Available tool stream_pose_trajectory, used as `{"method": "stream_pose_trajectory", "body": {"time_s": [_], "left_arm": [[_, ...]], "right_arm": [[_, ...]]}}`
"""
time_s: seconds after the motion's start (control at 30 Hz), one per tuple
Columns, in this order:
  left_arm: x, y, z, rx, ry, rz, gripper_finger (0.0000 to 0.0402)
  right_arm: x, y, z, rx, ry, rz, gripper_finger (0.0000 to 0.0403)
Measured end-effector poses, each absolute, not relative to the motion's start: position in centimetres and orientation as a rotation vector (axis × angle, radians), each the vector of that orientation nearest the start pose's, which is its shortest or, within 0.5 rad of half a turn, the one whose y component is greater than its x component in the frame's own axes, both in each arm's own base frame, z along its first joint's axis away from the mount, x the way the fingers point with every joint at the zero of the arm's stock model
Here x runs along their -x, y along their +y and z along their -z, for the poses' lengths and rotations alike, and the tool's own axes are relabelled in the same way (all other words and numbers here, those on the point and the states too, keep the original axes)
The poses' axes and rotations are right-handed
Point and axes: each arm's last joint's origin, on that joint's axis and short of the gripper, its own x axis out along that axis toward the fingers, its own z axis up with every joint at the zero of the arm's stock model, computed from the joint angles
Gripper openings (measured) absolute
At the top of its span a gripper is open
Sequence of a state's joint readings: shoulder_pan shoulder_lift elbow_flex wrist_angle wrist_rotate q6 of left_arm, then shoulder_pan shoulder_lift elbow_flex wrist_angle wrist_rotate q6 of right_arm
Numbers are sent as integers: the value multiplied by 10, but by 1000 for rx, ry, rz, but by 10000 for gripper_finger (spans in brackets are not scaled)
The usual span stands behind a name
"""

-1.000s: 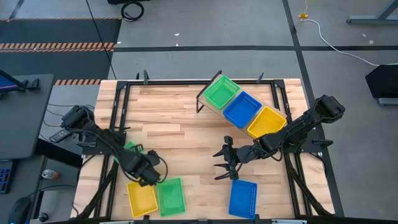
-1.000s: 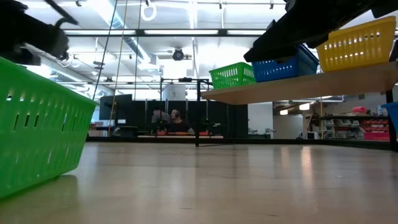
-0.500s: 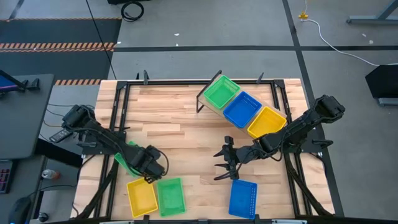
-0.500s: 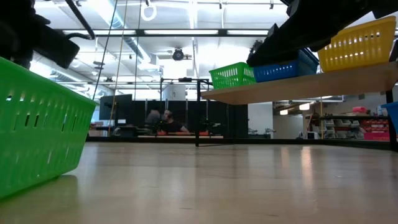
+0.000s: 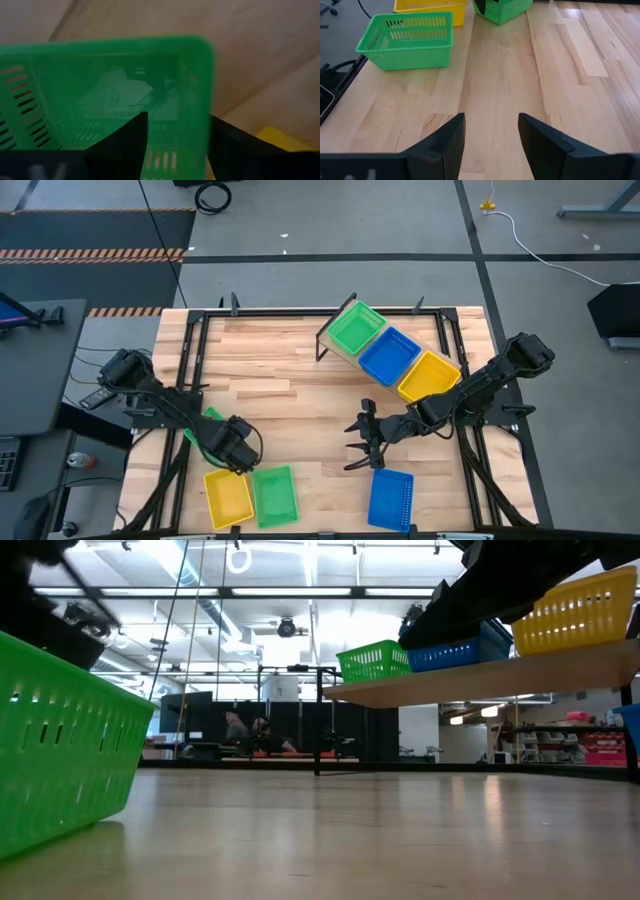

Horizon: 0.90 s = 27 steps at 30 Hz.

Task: Stack baskets on shelf by color
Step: Stack the top green bin on top of the green bin on the shelf

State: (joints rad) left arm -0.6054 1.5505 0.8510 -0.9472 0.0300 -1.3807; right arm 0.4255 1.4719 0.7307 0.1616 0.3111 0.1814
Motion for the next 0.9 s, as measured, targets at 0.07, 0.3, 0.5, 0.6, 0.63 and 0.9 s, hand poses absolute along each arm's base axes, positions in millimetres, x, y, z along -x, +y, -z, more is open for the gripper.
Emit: {"method": "stream_pose_trajectory", "body": {"time_s": [0.07, 0.3, 0.5, 0.6, 0.63, 0.9], "left_arm": [[-188, -132, -153, 570, 1562, -643, 177], [-196, -126, -155, 468, 1566, -514, 83], [-215, -120, -167, 383, 1515, -384, 10], [-230, -115, -181, 307, 1446, -328, 6], [-235, -112, -186, 276, 1429, -310, 6], [-275, -79, -254, -94, 1283, -182, 3]], "right_arm": [[-272, 114, -193, 32, 548, -62, 190], [-272, 114, -193, 31, 547, -62, 190], [-272, 114, -193, 31, 547, -61, 190], [-272, 114, -193, 24, 547, -59, 190], [-272, 114, -193, 20, 547, -58, 190], [-272, 114, -193, -39, 548, -42, 190]]}}
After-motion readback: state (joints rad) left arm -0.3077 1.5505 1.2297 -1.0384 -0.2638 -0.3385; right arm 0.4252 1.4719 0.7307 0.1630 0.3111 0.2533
